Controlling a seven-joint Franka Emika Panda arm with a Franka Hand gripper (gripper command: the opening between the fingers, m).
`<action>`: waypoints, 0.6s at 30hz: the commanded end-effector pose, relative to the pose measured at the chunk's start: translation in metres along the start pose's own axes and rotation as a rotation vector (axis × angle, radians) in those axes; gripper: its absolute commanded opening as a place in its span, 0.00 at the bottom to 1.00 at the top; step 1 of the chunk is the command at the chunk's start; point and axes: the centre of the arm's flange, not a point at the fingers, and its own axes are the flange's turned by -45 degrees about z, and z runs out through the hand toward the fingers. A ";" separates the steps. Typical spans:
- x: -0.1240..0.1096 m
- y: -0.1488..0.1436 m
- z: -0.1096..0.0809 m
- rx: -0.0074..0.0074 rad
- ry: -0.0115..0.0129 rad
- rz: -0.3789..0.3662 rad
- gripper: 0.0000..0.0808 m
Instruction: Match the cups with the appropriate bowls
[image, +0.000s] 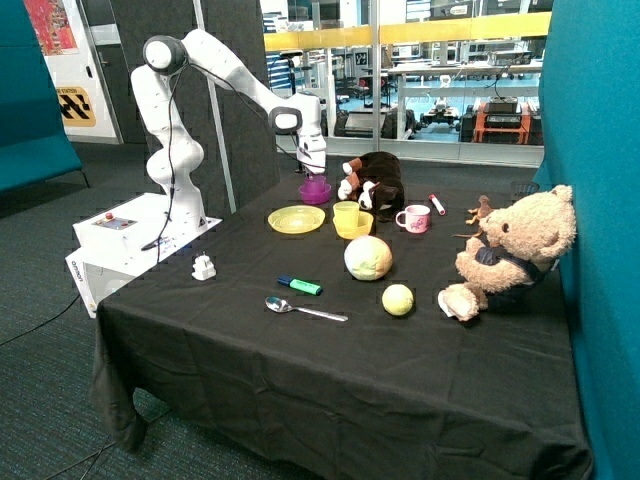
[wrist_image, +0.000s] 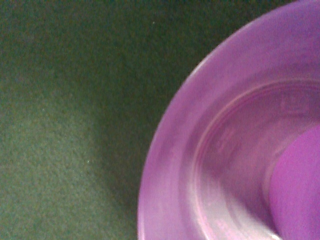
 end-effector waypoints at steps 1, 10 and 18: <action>-0.003 0.002 -0.005 0.0011 0.0046 0.005 0.55; -0.005 0.005 -0.008 0.0012 0.0046 0.012 0.53; -0.005 0.015 -0.036 0.0012 0.0046 0.016 0.49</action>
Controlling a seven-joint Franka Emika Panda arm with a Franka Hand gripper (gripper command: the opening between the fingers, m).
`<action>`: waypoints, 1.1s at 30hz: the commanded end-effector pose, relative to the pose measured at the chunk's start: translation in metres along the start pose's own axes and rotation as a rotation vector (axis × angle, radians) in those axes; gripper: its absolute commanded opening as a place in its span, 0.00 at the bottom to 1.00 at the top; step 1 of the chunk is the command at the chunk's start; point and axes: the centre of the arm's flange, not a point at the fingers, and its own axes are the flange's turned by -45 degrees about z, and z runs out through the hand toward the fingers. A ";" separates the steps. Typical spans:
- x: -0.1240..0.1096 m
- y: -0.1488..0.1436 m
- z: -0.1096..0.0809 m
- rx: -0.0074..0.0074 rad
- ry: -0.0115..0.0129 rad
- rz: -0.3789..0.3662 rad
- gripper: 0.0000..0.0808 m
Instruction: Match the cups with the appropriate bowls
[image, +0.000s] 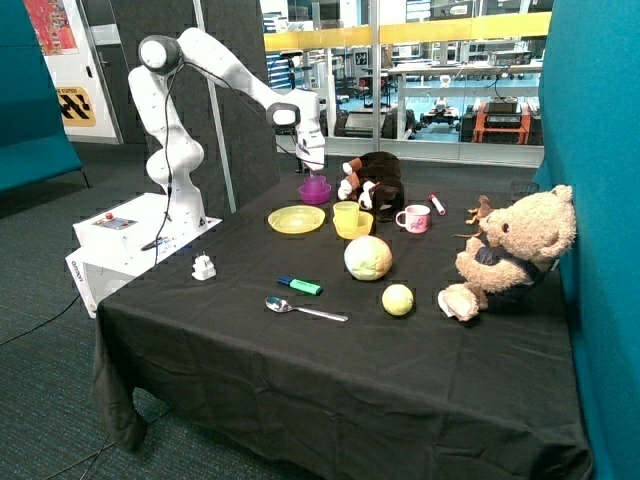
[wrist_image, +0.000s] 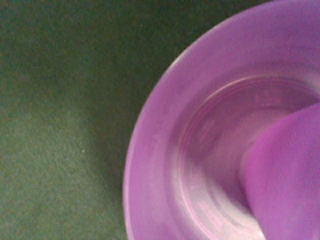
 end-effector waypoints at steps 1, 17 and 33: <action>0.000 0.011 -0.023 0.0019 -0.0031 0.013 0.51; -0.039 0.074 -0.051 0.0016 -0.0032 0.184 0.53; -0.105 0.129 -0.048 0.0013 -0.0034 0.347 0.43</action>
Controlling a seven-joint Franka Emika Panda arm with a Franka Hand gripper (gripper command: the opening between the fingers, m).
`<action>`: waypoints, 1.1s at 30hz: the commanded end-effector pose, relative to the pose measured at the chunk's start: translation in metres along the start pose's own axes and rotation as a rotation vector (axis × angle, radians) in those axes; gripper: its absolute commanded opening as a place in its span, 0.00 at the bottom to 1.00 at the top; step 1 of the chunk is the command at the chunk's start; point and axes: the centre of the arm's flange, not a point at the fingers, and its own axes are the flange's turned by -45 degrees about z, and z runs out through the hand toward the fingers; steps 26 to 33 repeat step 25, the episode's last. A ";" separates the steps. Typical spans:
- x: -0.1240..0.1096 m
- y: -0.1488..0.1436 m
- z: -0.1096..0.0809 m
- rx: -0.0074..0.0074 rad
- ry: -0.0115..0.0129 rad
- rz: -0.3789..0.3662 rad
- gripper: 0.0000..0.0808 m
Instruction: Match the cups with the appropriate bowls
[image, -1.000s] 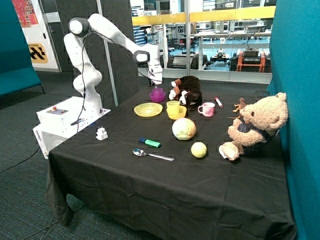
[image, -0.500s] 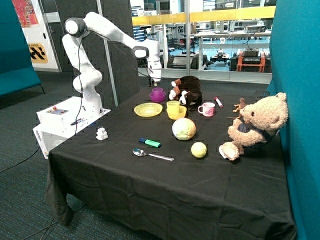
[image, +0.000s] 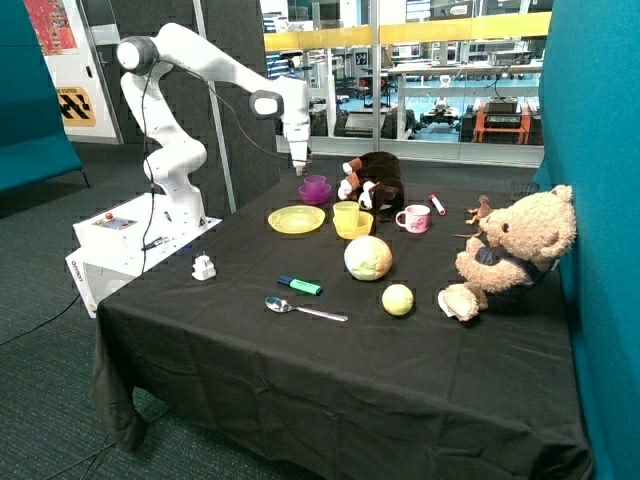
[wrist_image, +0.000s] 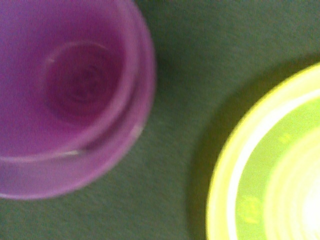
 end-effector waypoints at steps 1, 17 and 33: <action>-0.025 0.043 0.000 -0.0027 0.0004 0.090 0.44; -0.031 0.079 0.008 -0.0027 0.0004 0.127 0.48; -0.021 0.079 0.012 -0.0027 0.0004 0.085 0.47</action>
